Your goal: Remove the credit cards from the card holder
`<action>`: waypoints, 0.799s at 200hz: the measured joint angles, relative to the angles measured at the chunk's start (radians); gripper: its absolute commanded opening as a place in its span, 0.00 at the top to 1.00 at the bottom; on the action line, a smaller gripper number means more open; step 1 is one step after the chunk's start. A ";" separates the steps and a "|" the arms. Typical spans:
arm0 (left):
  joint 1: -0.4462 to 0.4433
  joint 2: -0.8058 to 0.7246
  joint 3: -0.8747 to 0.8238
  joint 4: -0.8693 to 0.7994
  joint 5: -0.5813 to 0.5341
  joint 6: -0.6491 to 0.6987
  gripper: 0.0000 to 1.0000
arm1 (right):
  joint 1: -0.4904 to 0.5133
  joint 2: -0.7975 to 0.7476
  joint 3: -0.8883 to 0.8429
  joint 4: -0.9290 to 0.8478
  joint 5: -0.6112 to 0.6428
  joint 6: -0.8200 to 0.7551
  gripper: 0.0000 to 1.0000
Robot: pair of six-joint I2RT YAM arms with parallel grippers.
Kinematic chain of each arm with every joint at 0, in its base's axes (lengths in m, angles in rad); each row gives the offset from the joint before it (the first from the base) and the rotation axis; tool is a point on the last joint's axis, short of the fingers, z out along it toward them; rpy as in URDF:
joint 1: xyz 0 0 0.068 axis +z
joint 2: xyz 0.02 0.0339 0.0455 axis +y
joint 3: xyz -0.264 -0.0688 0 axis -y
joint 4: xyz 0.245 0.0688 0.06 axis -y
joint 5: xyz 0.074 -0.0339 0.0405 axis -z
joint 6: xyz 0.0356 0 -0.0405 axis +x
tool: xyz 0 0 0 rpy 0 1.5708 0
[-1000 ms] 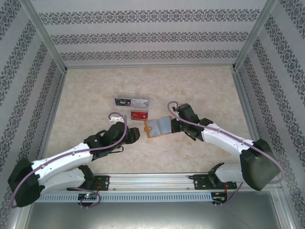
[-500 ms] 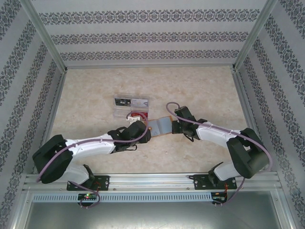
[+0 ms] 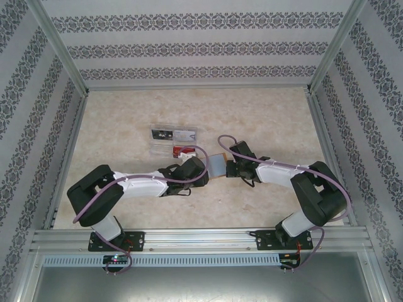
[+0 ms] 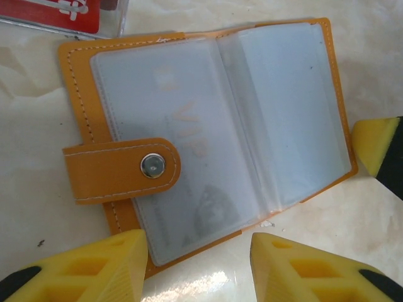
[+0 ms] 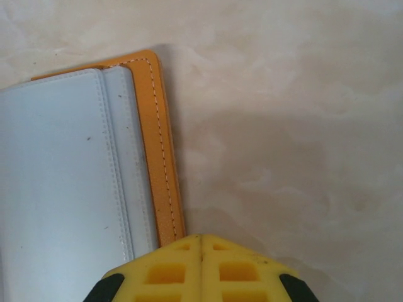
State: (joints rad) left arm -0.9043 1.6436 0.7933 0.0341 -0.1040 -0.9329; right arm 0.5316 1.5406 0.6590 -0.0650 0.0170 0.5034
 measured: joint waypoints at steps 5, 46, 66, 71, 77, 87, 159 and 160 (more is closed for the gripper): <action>0.000 0.003 0.000 0.000 0.000 0.000 0.53 | 0.000 0.000 0.000 0.000 -0.001 0.000 1.00; 0.000 0.014 0.009 -0.001 -0.006 0.000 0.53 | 0.000 0.000 0.000 0.005 -0.010 0.000 1.00; 0.000 0.029 0.024 -0.001 -0.008 0.000 0.53 | 0.000 0.000 0.000 0.006 -0.011 0.000 1.00; 0.000 0.034 0.029 -0.001 -0.008 0.000 0.53 | 0.000 0.000 0.000 0.006 -0.011 0.000 1.00; 0.000 0.040 0.032 -0.001 -0.008 0.000 0.53 | 0.000 0.000 0.000 0.006 -0.011 0.000 1.00; 0.000 0.050 0.038 -0.002 -0.009 -0.001 0.53 | 0.000 0.000 0.000 0.006 -0.011 0.000 1.00; 0.000 0.063 0.049 -0.026 -0.031 -0.018 0.53 | -0.006 0.000 0.000 0.007 -0.026 0.000 1.00; 0.000 0.063 0.050 -0.026 -0.031 -0.018 0.53 | -0.006 0.000 0.000 0.007 -0.026 0.000 1.00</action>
State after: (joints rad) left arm -0.9043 1.7061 0.8429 0.0082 -0.1349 -0.9512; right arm 0.5255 1.5410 0.6590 -0.0582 -0.0093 0.5034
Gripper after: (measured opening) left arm 0.465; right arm 0.066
